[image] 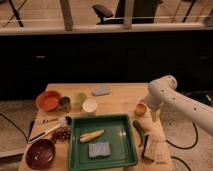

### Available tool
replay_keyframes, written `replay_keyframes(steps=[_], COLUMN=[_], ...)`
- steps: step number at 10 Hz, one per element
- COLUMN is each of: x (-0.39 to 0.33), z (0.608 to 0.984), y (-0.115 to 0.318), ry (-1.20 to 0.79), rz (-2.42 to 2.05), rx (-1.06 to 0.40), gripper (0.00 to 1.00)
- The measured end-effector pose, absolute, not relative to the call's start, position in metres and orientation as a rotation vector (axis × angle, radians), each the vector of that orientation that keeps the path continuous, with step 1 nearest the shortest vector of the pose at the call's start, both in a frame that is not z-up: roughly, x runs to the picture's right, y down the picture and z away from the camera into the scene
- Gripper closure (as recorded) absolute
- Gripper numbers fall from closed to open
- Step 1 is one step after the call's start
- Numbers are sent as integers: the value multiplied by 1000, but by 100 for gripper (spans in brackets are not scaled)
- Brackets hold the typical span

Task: Place apple in paper cup

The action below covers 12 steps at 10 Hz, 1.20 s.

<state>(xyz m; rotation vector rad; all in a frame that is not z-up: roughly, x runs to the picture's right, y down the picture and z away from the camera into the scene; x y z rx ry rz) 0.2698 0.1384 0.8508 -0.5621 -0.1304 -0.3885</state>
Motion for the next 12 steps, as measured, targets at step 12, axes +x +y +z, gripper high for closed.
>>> replay_keyframes(steps=[12], x=[268], z=[872], y=[141], ry=[-178], rz=[-430], rx=[-542], gripper=[20])
